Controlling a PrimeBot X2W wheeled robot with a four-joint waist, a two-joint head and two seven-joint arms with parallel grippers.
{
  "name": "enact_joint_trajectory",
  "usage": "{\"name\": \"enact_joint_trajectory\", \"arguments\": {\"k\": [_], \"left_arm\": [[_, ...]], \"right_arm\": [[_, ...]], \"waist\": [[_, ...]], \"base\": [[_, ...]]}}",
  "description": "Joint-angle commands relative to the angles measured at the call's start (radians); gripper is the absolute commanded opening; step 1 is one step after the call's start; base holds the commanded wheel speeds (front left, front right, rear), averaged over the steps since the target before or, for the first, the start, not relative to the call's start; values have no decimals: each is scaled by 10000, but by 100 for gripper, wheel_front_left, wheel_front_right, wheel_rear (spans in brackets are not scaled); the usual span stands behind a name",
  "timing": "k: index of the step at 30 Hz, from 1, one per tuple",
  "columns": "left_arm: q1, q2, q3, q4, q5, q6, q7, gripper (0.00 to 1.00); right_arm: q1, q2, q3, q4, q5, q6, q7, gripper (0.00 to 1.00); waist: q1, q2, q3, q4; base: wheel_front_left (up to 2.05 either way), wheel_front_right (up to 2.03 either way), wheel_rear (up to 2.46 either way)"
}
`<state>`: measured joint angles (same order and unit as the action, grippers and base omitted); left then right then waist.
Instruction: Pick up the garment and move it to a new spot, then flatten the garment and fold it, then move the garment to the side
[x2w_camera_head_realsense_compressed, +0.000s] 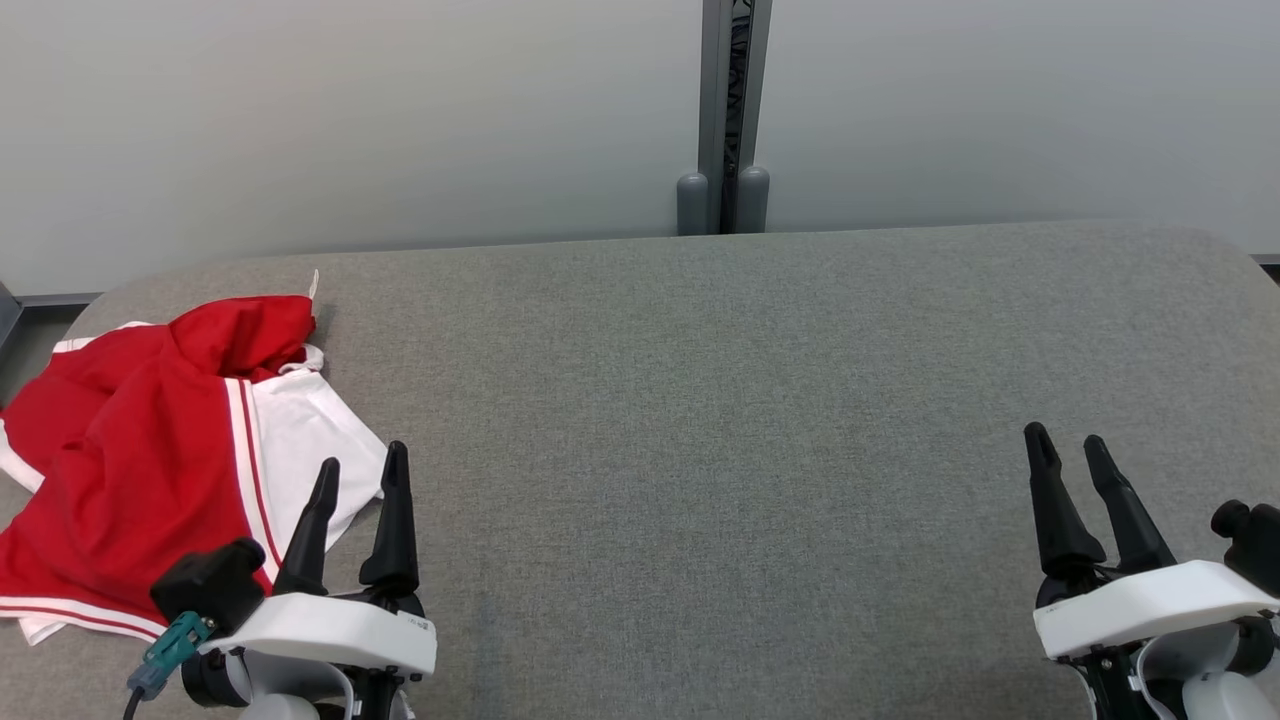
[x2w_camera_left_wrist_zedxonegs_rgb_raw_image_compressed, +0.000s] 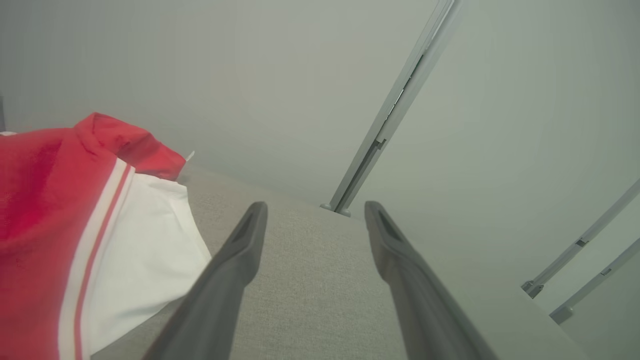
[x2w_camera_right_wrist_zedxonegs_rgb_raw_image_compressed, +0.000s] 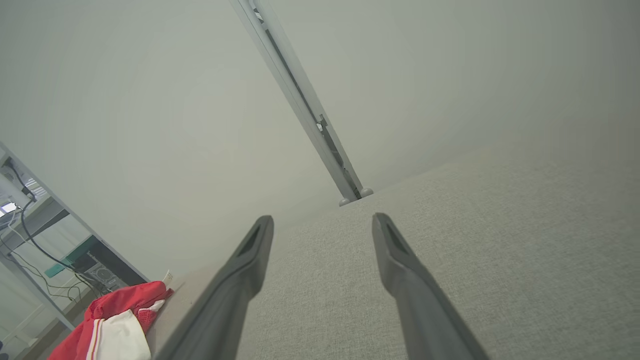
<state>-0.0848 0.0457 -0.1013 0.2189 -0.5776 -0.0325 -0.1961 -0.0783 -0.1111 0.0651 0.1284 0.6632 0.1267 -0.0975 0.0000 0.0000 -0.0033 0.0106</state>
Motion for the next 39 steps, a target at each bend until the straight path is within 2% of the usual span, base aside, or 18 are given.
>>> {"name": "enact_joint_trajectory", "arguments": {"k": [1,19,39], "left_arm": [[5,42,86,-108,321,83,-87,100],[84,52,262,-154,2137,269,-335,100],[270,60,401,-287,3627,398,-543,100]], "right_arm": [[-207,-36,-75,-150,-369,58,-158,100],[-190,161,254,-458,-2434,63,-802,100],[-151,285,286,-311,-4039,61,-1360,100]], "waist": [[0,0,4,3],[0,0,8,37],[0,0,28,-7]], "base": [[0,0,0],[0,0,0],[0,0,0]]}}
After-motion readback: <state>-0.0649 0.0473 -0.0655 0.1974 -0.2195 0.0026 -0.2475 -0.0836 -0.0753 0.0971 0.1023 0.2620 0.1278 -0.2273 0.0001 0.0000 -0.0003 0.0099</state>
